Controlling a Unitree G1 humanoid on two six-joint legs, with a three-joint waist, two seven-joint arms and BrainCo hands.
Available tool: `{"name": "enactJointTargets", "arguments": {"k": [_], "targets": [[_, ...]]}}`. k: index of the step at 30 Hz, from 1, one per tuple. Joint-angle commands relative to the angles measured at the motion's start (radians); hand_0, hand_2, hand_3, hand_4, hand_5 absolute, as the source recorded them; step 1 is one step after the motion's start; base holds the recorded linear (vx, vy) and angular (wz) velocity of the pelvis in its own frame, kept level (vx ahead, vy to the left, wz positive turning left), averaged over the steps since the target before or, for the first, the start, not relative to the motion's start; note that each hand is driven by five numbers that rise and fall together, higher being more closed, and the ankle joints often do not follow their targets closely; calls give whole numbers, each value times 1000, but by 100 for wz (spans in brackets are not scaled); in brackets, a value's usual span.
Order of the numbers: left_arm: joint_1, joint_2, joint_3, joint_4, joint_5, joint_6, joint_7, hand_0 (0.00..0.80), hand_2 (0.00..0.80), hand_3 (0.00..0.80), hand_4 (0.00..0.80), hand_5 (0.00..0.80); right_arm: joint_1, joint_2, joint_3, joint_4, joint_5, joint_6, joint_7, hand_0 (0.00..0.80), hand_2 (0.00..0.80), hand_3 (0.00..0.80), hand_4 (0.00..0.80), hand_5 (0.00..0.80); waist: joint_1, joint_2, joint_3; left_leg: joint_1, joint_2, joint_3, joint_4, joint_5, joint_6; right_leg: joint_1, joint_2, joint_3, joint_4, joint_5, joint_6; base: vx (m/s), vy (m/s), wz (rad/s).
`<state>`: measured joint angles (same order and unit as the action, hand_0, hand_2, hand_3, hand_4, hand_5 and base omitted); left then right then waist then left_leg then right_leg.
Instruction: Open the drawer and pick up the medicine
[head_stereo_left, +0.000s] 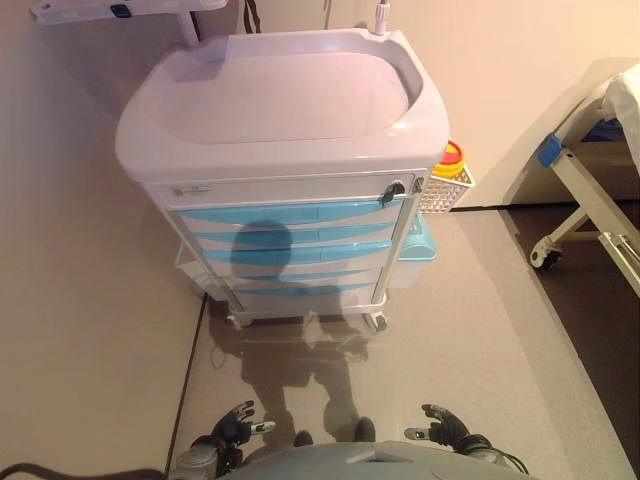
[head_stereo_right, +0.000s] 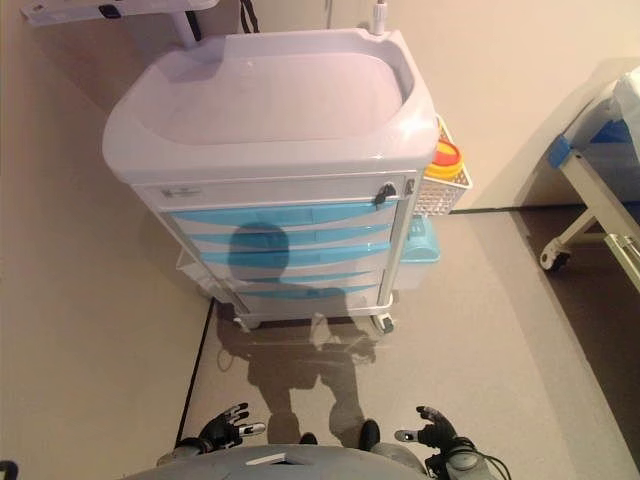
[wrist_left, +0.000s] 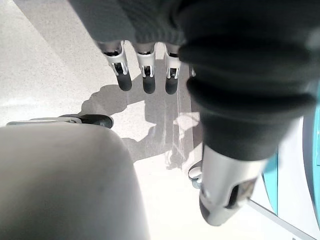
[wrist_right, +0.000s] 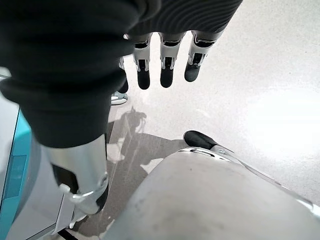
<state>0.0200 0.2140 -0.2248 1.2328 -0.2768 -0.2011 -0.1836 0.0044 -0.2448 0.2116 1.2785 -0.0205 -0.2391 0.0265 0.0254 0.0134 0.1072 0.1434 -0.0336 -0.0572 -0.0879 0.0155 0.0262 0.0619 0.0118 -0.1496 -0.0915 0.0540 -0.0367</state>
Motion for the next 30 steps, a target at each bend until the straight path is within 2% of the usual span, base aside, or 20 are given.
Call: {"name": "enactJointTargets", "arguments": {"k": [1,8,13,22,27,30], "targets": [[-36,-22,41,56,-37,-36,-10,0,0,0,0,0,-29,14,23,22,-12,-13,-3,0,0,0,0,0,6,-26,-1,-43,-65,45,36,-60,22,31,-16,13,64,-70,69,39,2,0],[-30,-25,60,66,-55,-35,-21,0,0,0,0,0,-22,19,25,26,-27,-13,2,0,0,0,0,0,1,-31,11,-52,-68,45,54,-69,29,19,-15,27,85,-78,66,45,12,-1],[-41,-18,64,57,-80,-50,-18,0,0,0,0,0,-32,11,41,7,-31,-10,3,0,0,0,0,0,1,-39,47,-96,-71,49,105,-83,39,-28,-18,45,128,-84,62,-13,0,-3],[-162,10,29,14,-130,-124,11,0,0,0,0,0,-133,-5,78,-42,66,-26,-37,0,0,0,0,0,4,-52,209,-257,-65,75,183,-67,55,-198,-13,69,203,-54,59,-157,-13,-8],[-209,21,16,-33,-159,-165,25,0,0,0,0,0,-174,-9,84,-75,114,-45,-60,0,0,0,0,0,1,-59,276,-383,-63,92,268,-60,65,-331,-12,76,310,-57,54,-116,7,-4],[-241,23,18,-65,-202,-182,25,0,0,0,0,0,-199,-19,86,-90,123,-50,-86,0,0,0,0,0,1,-52,310,-475,-76,98,354,-68,71,-425,-18,76,404,-72,46,-118,73,-13]]}}
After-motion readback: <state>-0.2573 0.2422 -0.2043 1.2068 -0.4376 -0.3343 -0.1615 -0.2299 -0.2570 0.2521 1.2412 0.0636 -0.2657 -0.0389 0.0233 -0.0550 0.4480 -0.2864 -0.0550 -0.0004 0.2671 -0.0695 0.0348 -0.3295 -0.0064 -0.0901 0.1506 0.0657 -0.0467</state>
